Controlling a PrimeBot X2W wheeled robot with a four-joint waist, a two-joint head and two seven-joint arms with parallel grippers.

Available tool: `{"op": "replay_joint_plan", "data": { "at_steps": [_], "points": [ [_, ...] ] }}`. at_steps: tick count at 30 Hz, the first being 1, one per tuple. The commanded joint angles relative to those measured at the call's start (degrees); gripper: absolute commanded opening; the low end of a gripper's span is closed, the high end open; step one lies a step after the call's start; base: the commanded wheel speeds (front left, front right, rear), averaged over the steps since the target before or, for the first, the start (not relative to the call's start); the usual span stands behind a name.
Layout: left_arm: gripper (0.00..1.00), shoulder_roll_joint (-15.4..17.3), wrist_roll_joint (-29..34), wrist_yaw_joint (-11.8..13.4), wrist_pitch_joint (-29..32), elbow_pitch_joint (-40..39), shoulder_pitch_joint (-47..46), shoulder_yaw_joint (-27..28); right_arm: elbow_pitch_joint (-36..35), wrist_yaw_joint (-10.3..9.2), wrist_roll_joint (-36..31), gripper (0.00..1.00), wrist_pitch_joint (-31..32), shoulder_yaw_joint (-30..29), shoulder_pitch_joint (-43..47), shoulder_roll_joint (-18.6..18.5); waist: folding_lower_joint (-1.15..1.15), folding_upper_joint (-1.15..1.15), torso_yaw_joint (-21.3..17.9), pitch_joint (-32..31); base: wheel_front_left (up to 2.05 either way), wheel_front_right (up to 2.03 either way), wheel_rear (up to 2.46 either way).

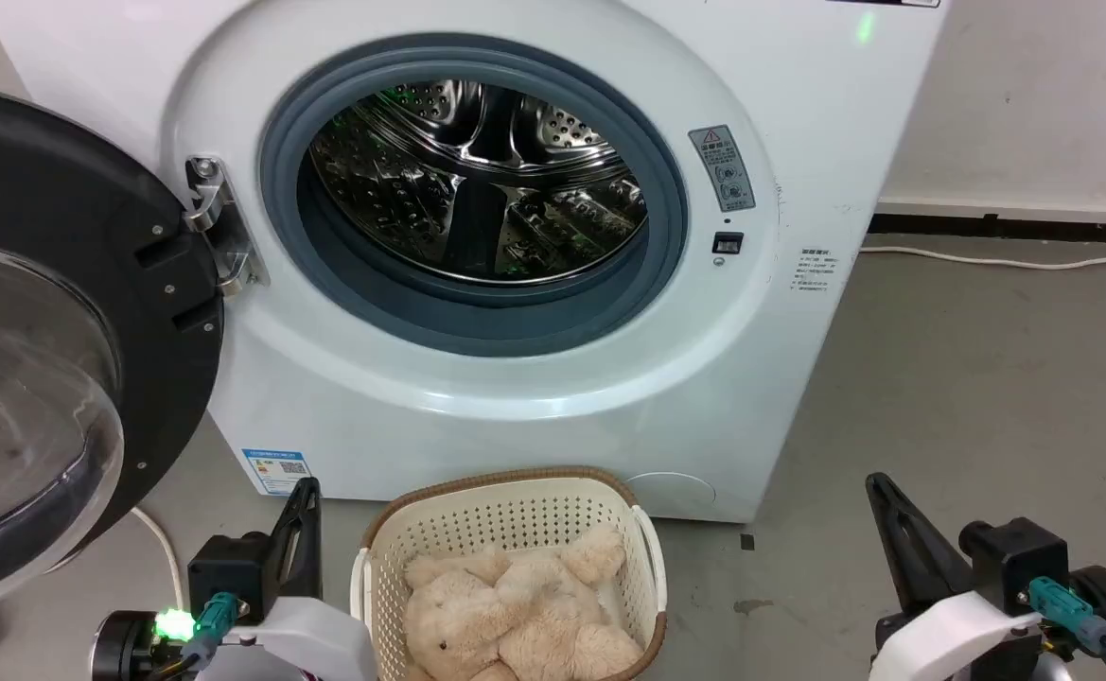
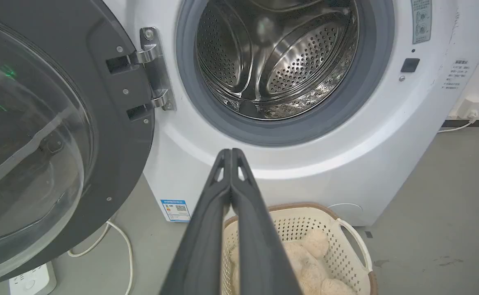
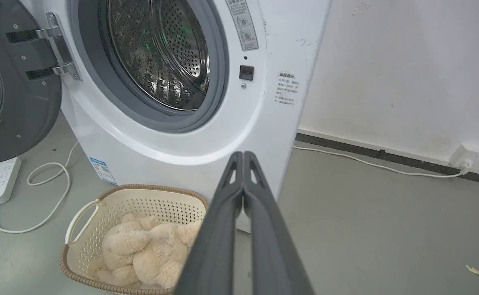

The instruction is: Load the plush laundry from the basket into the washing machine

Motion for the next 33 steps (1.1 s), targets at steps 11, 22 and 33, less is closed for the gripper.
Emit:
{"op": "replay_joint_plan", "data": {
  "at_steps": [11, 22, 33],
  "points": [
    [0.00, -0.03, 0.09, 0.16, 0.02, -0.26, -0.86, -0.09, -0.26, 0.03, -0.42, 0.00, 0.07, -0.03, -0.67, -0.05, 0.00, 0.00, 0.00, 0.00, 0.00, 0.00, 0.00],
    [0.00, -0.03, 0.09, 0.16, 0.02, -0.26, -0.86, -0.09, -0.26, 0.03, -0.42, 0.00, 0.07, -0.03, -0.67, -0.05, 0.00, 0.00, 0.00, 0.00, 0.00, 0.00, 0.00],
    [1.00, 0.00, -0.01, 0.01, -0.02, 0.03, 0.04, -0.04, 0.04, 0.00, 0.07, 1.00, -0.03, -0.01, 0.03, 0.00, 0.00, 0.00, 0.00, 0.01, 0.00, 0.00, 0.00]
  ]
}}
